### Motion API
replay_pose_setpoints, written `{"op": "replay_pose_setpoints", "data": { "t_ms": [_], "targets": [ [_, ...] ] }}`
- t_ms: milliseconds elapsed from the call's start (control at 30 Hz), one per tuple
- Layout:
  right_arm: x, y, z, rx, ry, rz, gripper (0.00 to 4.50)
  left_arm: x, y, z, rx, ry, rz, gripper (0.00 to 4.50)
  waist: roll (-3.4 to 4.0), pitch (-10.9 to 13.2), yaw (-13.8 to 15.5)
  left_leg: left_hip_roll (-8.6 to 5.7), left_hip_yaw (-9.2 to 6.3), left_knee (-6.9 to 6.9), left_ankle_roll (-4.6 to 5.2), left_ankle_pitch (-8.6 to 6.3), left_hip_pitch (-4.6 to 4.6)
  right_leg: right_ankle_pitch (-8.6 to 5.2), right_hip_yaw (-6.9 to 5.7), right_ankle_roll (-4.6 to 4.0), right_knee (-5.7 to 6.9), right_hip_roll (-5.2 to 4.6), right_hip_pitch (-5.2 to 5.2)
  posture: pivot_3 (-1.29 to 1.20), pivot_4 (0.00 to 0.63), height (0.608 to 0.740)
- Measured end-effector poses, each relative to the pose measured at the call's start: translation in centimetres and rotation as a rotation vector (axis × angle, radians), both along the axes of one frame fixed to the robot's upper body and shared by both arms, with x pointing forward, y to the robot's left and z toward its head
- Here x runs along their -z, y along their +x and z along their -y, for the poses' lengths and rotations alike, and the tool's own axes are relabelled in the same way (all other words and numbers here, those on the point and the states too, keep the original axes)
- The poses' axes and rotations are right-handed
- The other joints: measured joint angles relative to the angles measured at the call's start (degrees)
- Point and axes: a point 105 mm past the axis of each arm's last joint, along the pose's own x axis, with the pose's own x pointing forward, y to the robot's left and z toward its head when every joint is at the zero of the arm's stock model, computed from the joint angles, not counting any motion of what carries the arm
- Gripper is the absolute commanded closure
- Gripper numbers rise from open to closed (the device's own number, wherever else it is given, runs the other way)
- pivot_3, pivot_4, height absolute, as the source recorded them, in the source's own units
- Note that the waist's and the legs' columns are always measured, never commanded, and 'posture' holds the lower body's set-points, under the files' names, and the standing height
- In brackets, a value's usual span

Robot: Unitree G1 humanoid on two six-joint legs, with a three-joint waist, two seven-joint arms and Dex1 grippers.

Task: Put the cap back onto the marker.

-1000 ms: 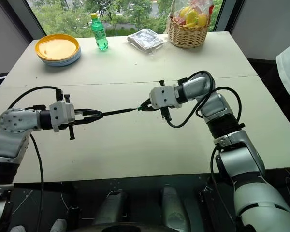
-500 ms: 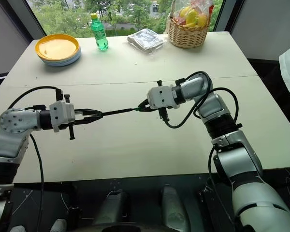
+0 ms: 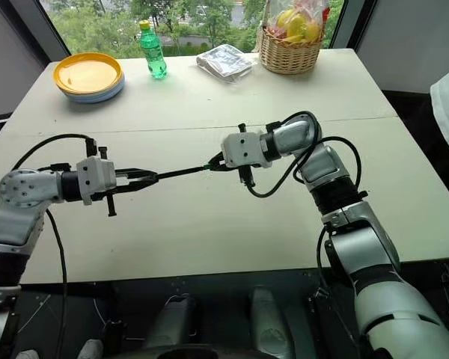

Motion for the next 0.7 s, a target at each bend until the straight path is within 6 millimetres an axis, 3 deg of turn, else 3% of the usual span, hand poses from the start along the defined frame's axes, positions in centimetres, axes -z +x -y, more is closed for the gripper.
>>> {"op": "replay_pose_setpoints", "data": {
  "t_ms": [700],
  "targets": [
    [0.14,-0.50,-0.68,-0.014,-0.012,-0.007,4.46,0.18,0.03,-0.43,0.009,0.013,0.040,4.50,0.00,0.0,0.1,0.00,0.00,0.01,0.00,0.00,-0.01,0.00,0.00,0.00,0.00,-0.01,0.00,0.00,0.150,0.740]
  ]
}}
